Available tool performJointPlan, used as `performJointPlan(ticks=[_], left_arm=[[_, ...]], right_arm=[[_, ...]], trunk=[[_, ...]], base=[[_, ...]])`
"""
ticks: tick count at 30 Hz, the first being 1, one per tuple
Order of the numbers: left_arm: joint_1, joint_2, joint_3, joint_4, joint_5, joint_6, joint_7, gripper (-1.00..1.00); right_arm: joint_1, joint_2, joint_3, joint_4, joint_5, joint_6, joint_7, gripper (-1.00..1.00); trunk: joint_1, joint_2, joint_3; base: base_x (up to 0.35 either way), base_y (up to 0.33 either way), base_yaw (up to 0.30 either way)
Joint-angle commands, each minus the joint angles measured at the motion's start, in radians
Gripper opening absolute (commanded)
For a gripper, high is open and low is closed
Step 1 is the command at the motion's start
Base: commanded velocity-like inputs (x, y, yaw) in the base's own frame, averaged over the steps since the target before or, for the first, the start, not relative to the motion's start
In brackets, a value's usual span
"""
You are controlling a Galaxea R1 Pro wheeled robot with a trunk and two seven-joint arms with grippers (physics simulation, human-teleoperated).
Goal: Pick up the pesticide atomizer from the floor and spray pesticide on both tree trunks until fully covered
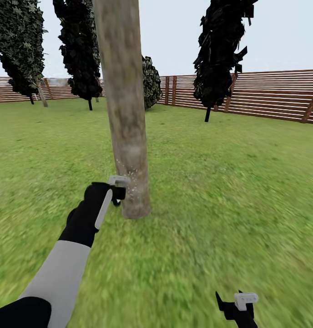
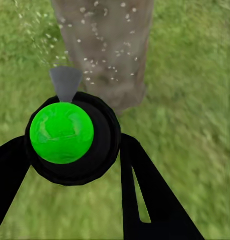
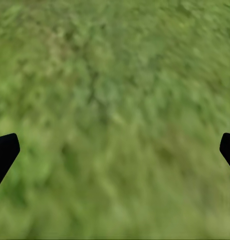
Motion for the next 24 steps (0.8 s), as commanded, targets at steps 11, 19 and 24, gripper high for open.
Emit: performJointPlan(ticks=[11,19,24], left_arm=[[-0.023,0.007,0.006,-0.010,-0.009,0.006,0.000,-1.00],[-0.052,-0.029,0.002,-0.053,0.002,0.008,0.000,-1.00],[-0.041,-0.020,0.006,-0.058,-0.001,0.008,0.001,-1.00]], right_arm=[[0.000,0.000,0.000,0.000,0.000,0.000,0.000,1.00],[0.000,0.000,0.000,0.000,0.000,0.000,0.000,1.00],[0.000,0.000,0.000,0.000,0.000,0.000,0.000,1.00]], trunk=[[0.000,0.000,0.000],[0.000,0.000,0.000],[0.000,0.000,0.000]], base=[[0.007,0.000,0.000],[0.000,0.000,0.000],[0.000,0.000,0.000]])
